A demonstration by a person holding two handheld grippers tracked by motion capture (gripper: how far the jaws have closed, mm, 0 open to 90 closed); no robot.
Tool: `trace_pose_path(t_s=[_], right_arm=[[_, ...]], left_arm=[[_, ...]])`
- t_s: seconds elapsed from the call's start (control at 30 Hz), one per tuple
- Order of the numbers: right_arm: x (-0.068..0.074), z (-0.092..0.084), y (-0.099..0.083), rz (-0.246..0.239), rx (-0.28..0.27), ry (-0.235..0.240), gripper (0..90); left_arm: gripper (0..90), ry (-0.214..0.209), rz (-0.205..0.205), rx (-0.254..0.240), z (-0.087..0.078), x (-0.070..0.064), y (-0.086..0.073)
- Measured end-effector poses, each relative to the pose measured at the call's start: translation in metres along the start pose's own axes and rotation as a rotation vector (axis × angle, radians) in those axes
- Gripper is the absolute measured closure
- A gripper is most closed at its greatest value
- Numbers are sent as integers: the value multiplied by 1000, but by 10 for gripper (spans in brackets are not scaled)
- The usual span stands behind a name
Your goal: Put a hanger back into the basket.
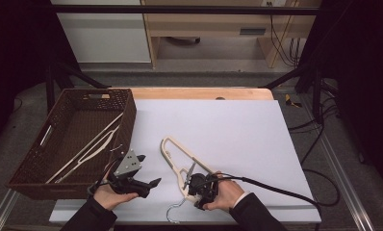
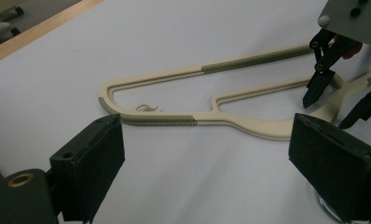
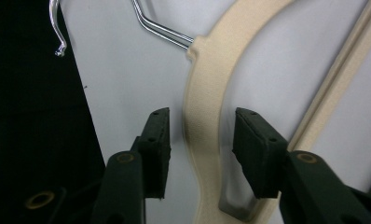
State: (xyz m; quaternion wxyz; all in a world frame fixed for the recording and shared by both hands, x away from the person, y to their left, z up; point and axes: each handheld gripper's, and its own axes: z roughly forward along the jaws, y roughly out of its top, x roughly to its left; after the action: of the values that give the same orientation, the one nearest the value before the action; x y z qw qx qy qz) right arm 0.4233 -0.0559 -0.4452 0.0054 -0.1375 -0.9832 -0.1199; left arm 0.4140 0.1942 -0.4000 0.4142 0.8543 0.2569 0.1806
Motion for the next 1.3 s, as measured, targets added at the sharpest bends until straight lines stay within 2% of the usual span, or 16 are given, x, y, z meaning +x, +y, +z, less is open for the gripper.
trace_pose_path(t_s=[0.1, 0.4, 0.53, 0.83, 1.03, 1.13, 1.3], right_arm=[[-2, 1, 1, 14, 6, 16, 615], [0, 2, 3, -20, 22, 1, 692], [0, 2, 4, -25, 32, 12, 728], [-4, -1, 5, -28, 57, 43, 743], [-6, -3, 4, -20, 45, 55, 742], [-7, -10, 4, 7, 22, 74, 743], [-6, -16, 3, -12, 25, 80, 745]], left_arm=[[101, 1, -3, 1, 0, 0, 0], [103, 3, 0, 9, 2, 1, -1], [104, 3, 0, 11, 2, 0, -1], [107, 6, 5, 8, 1, 1, -1], [108, 6, 5, 3, 0, 1, 0], [108, 5, 4, 4, 0, 1, 0], [109, 8, 7, -1, -2, 2, 0]])
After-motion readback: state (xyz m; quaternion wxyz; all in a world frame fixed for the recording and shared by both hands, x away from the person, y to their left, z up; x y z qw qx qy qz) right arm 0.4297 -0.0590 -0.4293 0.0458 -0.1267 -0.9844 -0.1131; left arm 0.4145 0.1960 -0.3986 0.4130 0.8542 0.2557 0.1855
